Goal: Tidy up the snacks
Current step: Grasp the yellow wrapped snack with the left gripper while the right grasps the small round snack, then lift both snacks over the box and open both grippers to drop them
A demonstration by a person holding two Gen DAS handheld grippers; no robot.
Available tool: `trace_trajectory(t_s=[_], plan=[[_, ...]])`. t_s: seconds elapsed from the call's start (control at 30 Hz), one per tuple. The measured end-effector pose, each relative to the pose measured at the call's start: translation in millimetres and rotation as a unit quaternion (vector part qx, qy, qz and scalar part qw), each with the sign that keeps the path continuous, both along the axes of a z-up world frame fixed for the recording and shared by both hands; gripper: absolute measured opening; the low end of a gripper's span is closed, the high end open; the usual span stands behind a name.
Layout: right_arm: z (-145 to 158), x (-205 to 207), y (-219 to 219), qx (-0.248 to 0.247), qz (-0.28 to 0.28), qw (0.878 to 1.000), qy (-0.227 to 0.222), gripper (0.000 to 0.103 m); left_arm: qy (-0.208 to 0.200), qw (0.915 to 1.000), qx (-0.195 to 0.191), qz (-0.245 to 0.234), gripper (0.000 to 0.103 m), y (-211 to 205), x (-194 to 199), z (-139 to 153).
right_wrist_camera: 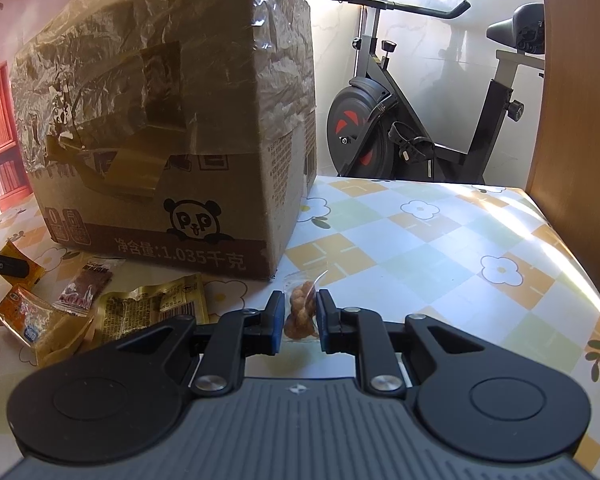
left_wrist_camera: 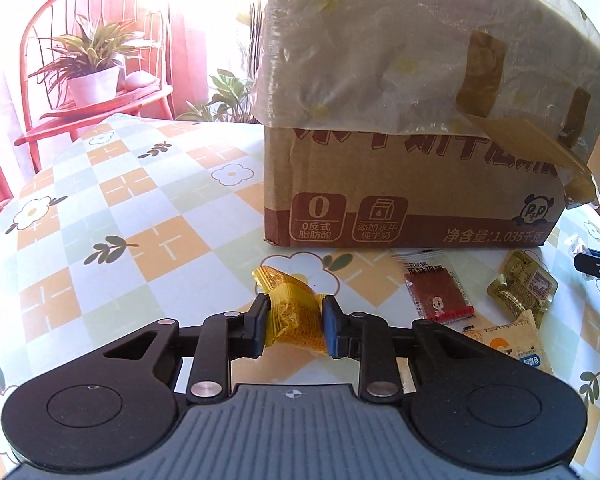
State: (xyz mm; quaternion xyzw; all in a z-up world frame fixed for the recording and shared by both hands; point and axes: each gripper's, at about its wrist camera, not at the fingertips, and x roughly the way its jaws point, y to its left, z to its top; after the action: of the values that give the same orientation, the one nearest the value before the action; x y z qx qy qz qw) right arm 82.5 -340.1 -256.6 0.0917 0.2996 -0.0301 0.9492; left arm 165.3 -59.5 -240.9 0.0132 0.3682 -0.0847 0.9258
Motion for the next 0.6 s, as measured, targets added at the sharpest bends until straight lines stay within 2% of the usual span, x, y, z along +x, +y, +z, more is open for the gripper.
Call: trace_trajectory(t_s=[0.13, 0.4, 0.6], plan=[[1, -1, 1, -0.002, -0.001, 1.000, -0.004, 0.018, -0.017, 0.9998, -0.011, 0.009, 0.018, 10, 0, 9], [9, -12, 1, -0.006, -0.008, 0.999, -0.031, 0.018, -0.031, 0.9991, -0.029, -0.002, 0.016, 16, -6, 22], [34, -23, 1, 0.007, -0.024, 0.998, -0.058, 0.018, -0.094, 0.9944, -0.046, -0.015, 0.016, 18, -17, 62]])
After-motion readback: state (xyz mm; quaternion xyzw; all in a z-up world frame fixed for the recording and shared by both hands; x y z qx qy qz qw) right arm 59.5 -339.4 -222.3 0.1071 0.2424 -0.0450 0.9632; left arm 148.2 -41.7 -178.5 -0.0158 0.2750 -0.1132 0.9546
